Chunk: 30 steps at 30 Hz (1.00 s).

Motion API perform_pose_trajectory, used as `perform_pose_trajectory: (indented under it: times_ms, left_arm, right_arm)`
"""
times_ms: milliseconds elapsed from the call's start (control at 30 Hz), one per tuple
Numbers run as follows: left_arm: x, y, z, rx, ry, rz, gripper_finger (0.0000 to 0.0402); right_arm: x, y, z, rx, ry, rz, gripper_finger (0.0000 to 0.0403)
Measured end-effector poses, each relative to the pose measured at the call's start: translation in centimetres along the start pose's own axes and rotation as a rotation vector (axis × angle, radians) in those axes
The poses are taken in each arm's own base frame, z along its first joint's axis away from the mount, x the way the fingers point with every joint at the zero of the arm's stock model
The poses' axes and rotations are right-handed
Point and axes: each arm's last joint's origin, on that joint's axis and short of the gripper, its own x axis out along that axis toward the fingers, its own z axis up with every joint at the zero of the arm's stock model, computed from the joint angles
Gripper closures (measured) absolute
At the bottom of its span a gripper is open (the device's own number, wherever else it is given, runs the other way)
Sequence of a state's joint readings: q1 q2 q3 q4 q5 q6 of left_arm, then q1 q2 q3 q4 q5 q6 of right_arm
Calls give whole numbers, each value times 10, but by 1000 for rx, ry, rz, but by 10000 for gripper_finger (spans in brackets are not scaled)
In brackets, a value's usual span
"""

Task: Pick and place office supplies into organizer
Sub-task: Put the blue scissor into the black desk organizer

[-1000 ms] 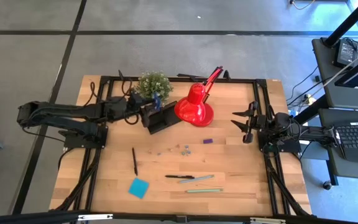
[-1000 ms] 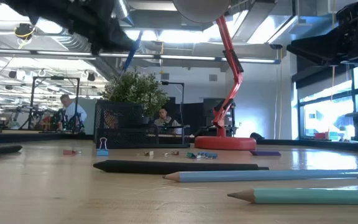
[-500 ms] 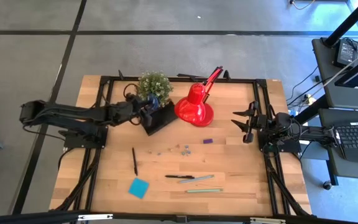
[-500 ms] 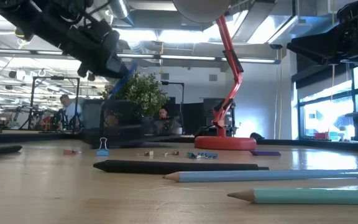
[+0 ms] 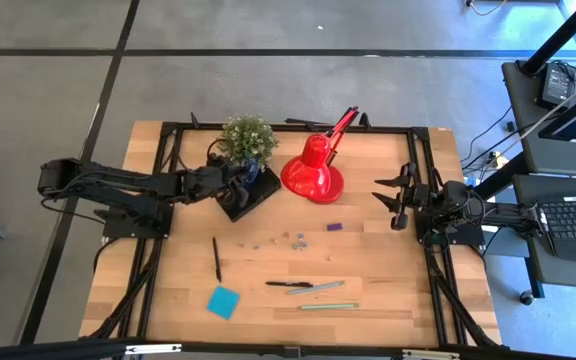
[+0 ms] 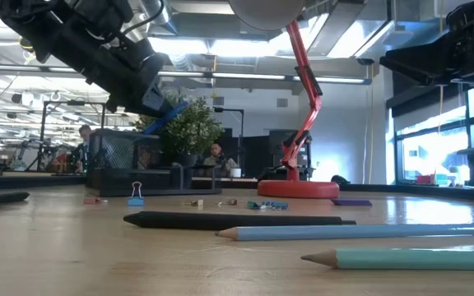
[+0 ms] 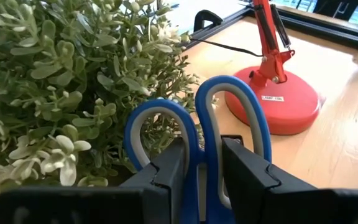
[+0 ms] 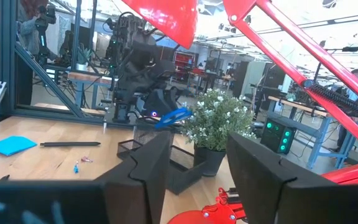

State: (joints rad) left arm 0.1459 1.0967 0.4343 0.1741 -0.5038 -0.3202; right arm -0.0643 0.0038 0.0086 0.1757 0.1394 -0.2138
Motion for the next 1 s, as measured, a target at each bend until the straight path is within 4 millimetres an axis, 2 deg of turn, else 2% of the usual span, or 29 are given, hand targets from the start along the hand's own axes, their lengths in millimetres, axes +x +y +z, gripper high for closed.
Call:
perform_pose_trajectory:
  times_ms: [733, 1000]
  left_arm:
    - [-5, 2, 3, 95, -21, -7, 311]
    - [-5, 4, -2, 117, 33, 20, 311]
  right_arm:
    - [0, 0, 0, 0, 1, 0, 241]
    - [0, 0, 0, 0, 1, 0, 241]
